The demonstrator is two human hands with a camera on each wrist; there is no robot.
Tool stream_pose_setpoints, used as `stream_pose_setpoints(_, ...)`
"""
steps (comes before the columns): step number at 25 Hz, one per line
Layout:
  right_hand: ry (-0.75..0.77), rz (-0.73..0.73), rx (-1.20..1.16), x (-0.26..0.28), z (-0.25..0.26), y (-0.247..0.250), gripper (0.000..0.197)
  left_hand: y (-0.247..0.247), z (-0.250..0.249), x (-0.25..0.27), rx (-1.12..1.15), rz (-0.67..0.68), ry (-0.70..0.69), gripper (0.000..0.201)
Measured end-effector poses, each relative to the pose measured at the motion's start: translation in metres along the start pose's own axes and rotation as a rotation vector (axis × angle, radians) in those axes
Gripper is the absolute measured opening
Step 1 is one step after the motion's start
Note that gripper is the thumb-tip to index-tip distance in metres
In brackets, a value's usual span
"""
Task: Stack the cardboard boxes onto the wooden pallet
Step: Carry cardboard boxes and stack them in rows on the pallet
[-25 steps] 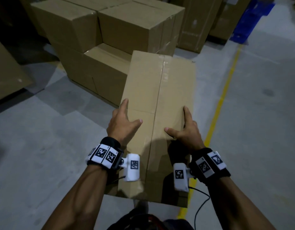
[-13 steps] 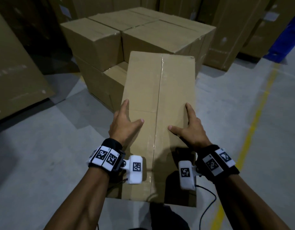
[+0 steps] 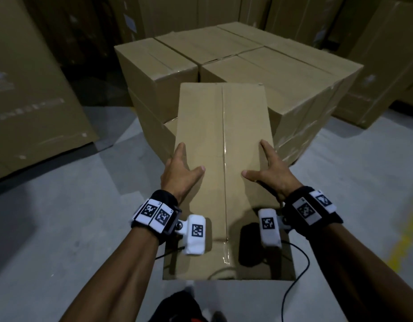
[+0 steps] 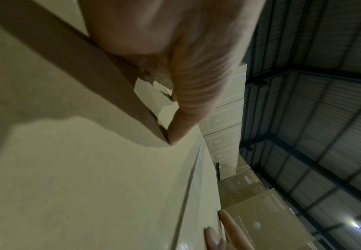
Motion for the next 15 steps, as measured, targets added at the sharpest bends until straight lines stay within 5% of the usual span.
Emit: stream_pose_setpoints(15, -0.092, 0.252, 0.270, -0.206, -0.005, 0.019, 0.102, -0.046, -0.059, -0.148, -0.027, 0.105, 0.115, 0.089)
Point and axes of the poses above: each hand's wrist, its own x-axis away from the middle knuckle, its own y-axis out of the back of the hand, z = x × y, the point moved 6 cm from there along -x, towards the middle knuckle, and after that the axes turned 14 degrees about y, right-handed, at the moved point
